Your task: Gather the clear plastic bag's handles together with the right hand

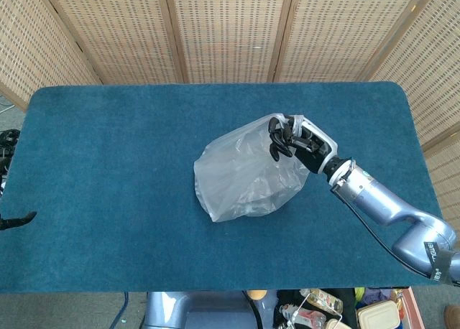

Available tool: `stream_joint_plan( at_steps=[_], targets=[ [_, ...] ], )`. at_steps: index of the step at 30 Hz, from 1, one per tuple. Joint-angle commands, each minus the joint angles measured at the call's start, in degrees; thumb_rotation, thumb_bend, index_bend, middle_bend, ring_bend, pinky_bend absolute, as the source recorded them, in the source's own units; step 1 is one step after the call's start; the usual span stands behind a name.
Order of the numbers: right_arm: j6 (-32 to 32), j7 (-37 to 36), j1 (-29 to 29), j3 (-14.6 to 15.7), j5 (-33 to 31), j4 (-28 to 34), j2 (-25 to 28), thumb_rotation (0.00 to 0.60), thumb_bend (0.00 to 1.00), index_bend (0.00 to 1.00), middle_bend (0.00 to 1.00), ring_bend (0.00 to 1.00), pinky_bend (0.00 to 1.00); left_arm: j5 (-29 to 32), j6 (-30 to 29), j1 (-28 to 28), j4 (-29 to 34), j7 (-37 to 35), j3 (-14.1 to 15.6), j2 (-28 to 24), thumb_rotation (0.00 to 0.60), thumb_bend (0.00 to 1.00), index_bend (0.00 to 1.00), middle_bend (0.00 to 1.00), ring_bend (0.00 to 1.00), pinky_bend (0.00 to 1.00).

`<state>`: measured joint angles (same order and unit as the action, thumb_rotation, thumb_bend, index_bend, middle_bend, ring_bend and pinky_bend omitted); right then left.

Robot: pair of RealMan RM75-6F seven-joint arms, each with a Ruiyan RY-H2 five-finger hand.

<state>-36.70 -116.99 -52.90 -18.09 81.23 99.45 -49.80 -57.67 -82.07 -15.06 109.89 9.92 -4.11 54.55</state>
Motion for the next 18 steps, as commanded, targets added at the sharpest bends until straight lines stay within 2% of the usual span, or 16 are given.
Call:
stream_joint_plan(
  at_steps=[1, 8, 18],
  targets=[
    [0.2, 1.4, 0.6, -0.3, -1.2, 0.9, 0.2, 0.6, 1.0, 0.56, 0.83, 0.87, 0.68, -2.0, 0.2, 1.1, -0.8, -1.8, 0.5, 0.5, 0.6, 0.04, 0.0, 0.0, 0.0, 0.0],
    [0.4, 4.4, 1.7, -2.5, -4.1, 3.5, 2.3, 0.6, 1.0, 0.56, 0.84, 0.89, 0.69, -3.6, 2.4, 1.7, -2.8, -4.2, 0.4, 0.8, 0.6, 0.04, 0.0, 0.0, 0.0, 0.0],
    [6.8, 6.6, -0.9, -13.3, -12.3, 10.0, 15.6, 0.6, 1.0, 0.56, 0.84, 0.89, 0.69, -3.8, 3.5, 2.2, -3.2, -5.8, -1.0, 0.1, 0.6, 0.04, 0.0, 0.0, 0.0, 0.0]
  ],
)
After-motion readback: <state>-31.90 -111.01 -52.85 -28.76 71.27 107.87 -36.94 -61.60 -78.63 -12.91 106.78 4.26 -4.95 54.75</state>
